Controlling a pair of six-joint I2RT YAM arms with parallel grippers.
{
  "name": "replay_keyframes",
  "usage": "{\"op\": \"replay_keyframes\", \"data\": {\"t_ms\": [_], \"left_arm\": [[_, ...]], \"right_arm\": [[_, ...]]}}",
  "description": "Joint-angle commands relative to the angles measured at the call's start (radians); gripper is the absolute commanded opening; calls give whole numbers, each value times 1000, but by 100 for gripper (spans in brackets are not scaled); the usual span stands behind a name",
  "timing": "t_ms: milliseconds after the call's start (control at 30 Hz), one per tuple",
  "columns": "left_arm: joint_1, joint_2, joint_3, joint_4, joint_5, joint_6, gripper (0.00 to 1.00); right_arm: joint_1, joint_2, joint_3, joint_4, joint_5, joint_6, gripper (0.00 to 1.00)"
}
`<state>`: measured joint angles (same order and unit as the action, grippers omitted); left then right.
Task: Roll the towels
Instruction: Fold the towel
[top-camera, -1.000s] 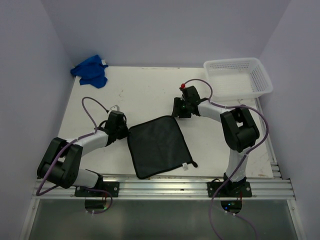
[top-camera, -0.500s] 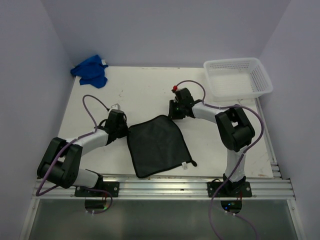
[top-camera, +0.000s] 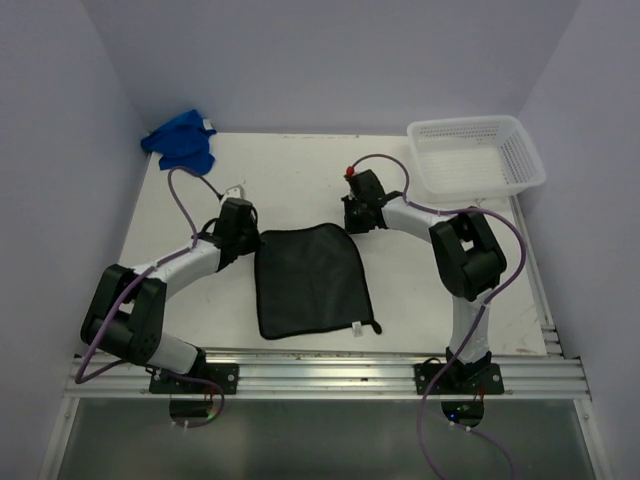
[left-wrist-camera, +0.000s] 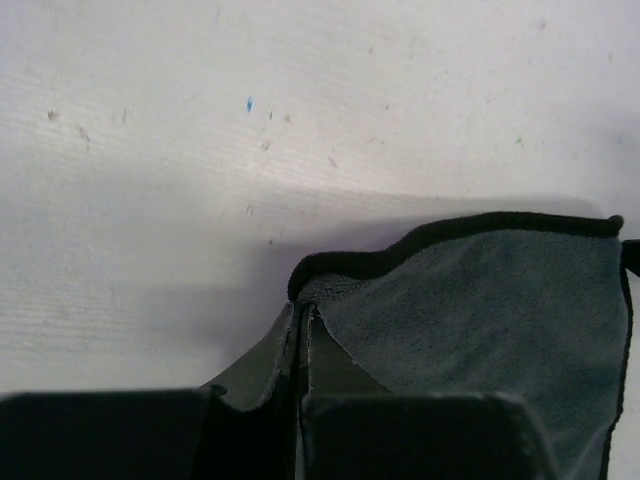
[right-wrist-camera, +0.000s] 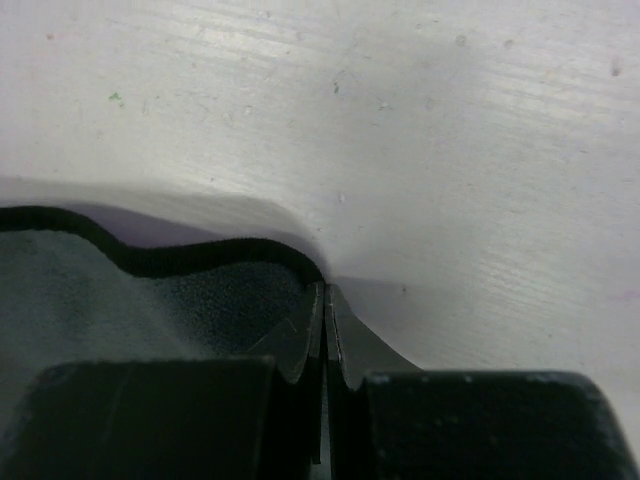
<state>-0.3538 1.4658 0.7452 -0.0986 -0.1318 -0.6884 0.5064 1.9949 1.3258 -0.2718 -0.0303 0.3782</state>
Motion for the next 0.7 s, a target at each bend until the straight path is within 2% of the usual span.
{"op": "replay_keyframes", "data": {"t_ms": [0,300,433,633,667], "left_arm": [[4,5,80,-4,-46,47,0],[4,11,132,39,-20,86,0],[4,-2,106,63,-5,90,0],[4,-44,34,80,-2,81,0],[4,-51,23,121,0,78,0]], "right_arm": [[-9,-82,39,-30,99,-36,0],[-14,-217,-62,28,217,-29,0],[-14,-315,-141,101,201,-32,0],[-11,-387,-229,112,136,-19,0],[-12,-415,-249,120,116,-15,0]]}}
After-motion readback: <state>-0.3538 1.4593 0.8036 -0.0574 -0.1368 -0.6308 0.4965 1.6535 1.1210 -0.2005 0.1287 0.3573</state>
